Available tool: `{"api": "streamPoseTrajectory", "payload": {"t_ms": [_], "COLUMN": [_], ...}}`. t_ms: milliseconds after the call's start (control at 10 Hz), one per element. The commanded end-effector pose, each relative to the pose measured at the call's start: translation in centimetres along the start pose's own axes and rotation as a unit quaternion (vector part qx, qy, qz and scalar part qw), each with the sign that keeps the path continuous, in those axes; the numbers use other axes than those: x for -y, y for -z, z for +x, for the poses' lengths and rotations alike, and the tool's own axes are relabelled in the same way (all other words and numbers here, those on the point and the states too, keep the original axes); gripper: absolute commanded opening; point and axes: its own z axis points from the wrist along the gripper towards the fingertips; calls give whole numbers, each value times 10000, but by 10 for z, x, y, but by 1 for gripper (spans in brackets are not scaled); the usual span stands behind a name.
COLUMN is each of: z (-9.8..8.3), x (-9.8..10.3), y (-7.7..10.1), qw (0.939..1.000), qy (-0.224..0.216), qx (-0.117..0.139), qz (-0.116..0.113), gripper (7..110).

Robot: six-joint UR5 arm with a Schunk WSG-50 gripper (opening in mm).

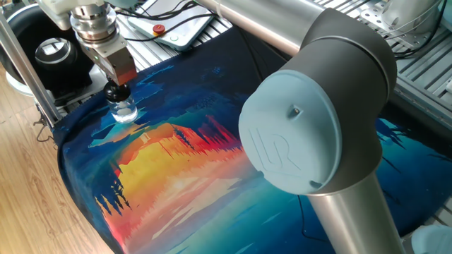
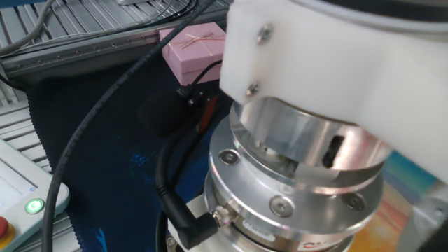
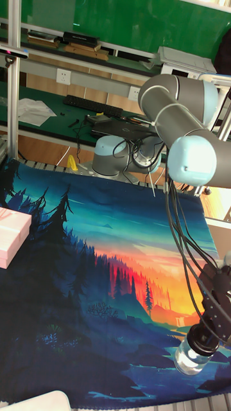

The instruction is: Unscrew the lid from the jar

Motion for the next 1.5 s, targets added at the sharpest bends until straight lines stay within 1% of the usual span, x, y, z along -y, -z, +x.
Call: {"api": "streamPoseTrajectory", "payload": {"t_ms": [0,100,300,400,500,600,700,800,900,1000,1100,1400], "z": [-7,-6,-4,-5,0,7,10,10,11,11,16,12], "x": [-2,-7,-9,-9,-9,-9,-4,-3,-6,-6,-7,-8], "y": [9,14,23,24,23,21,16,14,12,10,8,9], "qw": [9997,9985,9922,9911,9906,9872,9798,9745,9720,9726,9718,9687], "qy": [-218,-547,-1243,-1328,-1369,-1592,-1996,-2238,-2349,-2326,-2357,-2481], "qx": [34,36,46,76,-6,-62,28,65,34,18,-87,-14], "qz": [-46,-71,-43,-52,-24,19,151,153,88,44,15,-20], "gripper": [44,44,44,44,44,44,44,44,44,44,44,44]}}
